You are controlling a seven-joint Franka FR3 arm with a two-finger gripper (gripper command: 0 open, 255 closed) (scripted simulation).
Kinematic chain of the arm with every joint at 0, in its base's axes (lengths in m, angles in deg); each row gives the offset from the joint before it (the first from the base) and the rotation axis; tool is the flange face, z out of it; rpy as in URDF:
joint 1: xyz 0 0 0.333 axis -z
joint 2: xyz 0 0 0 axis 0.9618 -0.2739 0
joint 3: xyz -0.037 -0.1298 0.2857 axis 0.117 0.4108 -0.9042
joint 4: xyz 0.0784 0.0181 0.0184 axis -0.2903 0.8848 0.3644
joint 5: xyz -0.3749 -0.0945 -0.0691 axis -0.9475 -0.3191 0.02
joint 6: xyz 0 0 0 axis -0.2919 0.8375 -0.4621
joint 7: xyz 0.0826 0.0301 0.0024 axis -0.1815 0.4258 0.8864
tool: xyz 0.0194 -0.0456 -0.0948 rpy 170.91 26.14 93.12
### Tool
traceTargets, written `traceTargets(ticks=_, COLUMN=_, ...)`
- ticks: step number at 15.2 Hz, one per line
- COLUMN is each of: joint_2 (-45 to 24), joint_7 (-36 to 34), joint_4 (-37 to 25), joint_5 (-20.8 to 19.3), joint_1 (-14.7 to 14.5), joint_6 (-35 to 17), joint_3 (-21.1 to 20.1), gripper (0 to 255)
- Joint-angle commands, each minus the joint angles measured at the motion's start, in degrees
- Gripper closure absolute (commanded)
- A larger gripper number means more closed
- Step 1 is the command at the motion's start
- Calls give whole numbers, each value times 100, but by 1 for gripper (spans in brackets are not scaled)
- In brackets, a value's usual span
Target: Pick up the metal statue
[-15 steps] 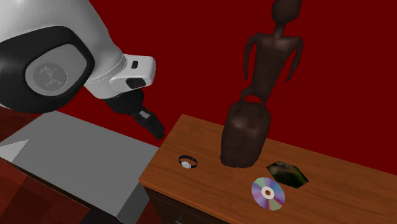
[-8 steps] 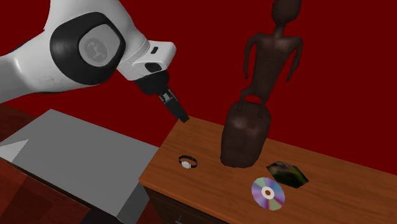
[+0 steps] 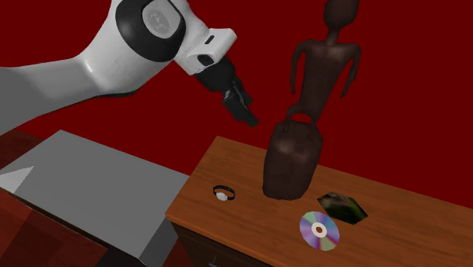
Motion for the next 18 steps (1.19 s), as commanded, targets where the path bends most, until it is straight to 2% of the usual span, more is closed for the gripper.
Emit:
traceTargets(ticks=1, joint_2=-333, joint_7=-610, joint_4=-412, joint_5=-459, joint_1=121, joint_6=226, joint_3=-80, gripper=0)
traceTargets(ticks=7, joint_2=-1276, joint_7=-2016, joint_4=-1788, joint_5=-1617, joint_1=193, joint_6=1237, joint_3=-132, gripper=0)
traceTargets(ticks=9, joint_2=-1485, joint_7=-2281, joint_4=-2128, joint_5=-1857, joint_1=163, joint_6=1502, joint_3=-100, gripper=0)
traceTargets(ticks=16, joint_2=-1390, joint_7=-2667, joint_4=-1492, joint_5=-1883, joint_1=212, joint_6=1103, joint_3=-63, gripper=0)
traceTargets(ticks=18, joint_2=-1390, joint_7=-2667, joint_4=-1492, joint_5=-1883, joint_1=212, joint_6=1103, joint_3=-63, gripper=0)
